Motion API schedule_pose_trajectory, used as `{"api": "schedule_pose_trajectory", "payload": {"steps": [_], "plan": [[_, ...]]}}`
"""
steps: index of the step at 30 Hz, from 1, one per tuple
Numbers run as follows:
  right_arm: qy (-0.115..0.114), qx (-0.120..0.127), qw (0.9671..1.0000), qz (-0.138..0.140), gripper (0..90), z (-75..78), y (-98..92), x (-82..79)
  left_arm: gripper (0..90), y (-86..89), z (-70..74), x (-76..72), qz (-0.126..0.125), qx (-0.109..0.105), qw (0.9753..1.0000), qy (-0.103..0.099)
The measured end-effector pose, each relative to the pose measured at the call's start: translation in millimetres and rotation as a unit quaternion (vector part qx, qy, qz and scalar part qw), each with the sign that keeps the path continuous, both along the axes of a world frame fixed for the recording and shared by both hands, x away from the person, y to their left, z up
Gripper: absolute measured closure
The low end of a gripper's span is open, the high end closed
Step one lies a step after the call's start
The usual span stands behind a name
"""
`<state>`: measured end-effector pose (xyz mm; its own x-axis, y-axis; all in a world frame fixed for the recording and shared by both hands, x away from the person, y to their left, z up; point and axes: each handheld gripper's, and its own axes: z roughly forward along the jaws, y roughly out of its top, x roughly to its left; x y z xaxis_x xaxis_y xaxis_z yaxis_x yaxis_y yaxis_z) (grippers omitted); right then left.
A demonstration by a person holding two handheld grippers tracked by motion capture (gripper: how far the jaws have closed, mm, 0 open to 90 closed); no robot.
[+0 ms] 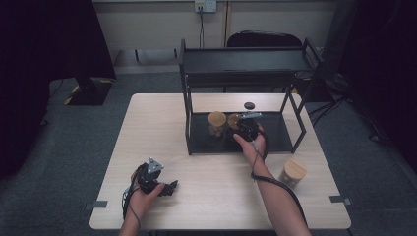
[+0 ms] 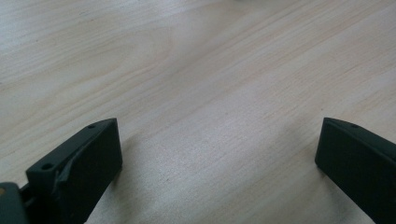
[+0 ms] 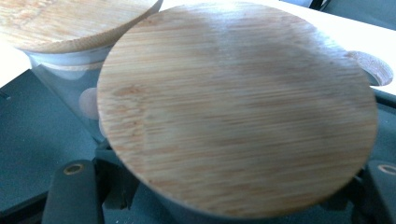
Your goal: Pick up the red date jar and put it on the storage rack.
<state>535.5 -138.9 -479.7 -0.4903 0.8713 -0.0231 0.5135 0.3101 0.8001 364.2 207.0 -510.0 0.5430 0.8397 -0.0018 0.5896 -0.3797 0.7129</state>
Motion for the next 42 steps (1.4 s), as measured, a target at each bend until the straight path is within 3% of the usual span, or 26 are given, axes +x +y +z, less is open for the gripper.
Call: {"api": "schedule_pose_trajectory", "payload": {"steps": [26,30,32,35,42], "plan": [[0.001,-0.003,1.0000,-0.009,25.0,0.8,2.6,4.7,0.2,0.4,0.0,0.0,-0.002,0.000,1.0000,0.000],[0.005,-0.006,0.9999,-0.012,15.8,2.0,2.3,4.7,0.2,0.5,0.0,0.0,-0.003,0.000,1.0000,0.000],[0.011,0.005,0.9998,-0.014,11.4,2.6,0.7,4.6,0.2,0.5,0.0,0.0,-0.003,0.000,1.0000,0.000],[0.010,-0.006,0.9999,-0.009,9.5,4.5,0.3,3.6,0.2,0.5,0.0,0.1,-0.003,0.000,1.0000,0.000],[0.023,0.005,0.9996,-0.012,2.2,7.0,-1.8,0.6,0.2,0.5,0.0,0.0,-0.003,0.000,1.0000,0.000]]}}
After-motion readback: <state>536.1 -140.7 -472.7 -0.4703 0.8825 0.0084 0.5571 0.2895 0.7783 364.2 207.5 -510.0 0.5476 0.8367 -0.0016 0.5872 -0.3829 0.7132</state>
